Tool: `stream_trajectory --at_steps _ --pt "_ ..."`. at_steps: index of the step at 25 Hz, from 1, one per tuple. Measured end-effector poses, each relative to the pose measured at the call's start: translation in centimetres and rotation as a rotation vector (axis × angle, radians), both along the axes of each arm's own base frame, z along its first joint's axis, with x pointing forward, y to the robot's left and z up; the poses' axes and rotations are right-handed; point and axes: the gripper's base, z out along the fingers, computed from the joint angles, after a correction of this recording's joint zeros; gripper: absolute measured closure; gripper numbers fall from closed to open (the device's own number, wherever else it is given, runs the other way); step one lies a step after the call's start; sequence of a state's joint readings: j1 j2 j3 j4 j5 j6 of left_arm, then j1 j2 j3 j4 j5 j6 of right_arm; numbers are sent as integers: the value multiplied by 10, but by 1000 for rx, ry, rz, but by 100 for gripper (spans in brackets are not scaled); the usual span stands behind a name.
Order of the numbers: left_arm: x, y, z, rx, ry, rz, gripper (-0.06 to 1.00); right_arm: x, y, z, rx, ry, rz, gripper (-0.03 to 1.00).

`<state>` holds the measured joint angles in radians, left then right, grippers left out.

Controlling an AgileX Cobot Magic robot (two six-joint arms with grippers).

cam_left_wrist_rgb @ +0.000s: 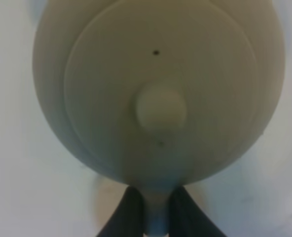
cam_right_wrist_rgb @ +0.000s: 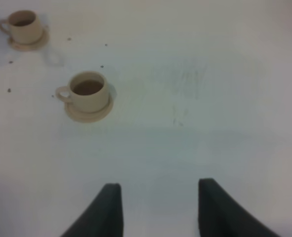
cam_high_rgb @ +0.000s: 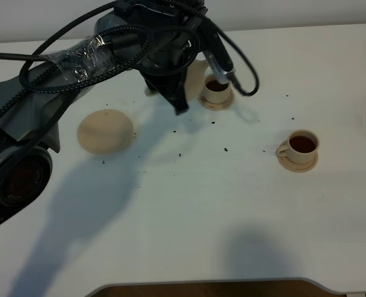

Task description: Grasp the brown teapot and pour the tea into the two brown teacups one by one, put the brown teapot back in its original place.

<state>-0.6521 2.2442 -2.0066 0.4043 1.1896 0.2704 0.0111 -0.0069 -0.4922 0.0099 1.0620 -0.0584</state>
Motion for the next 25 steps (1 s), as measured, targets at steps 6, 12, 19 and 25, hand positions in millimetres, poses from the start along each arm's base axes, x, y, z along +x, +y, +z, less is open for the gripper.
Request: stream_trajectory --at_steps 6,12,19,25 --pt "-10 2 -24 -52 94 123 83 0 0 0 0 0 0 59" --pt "-15 15 -53 -101 199 190 83 0 0 0 0 0 0 59" --pt "-14 37 -7 -167 137 248 83 0 0 0 0 0 0 59" --pt "-6 78 11 -179 125 377 83 0 0 0 0 0 0 59"
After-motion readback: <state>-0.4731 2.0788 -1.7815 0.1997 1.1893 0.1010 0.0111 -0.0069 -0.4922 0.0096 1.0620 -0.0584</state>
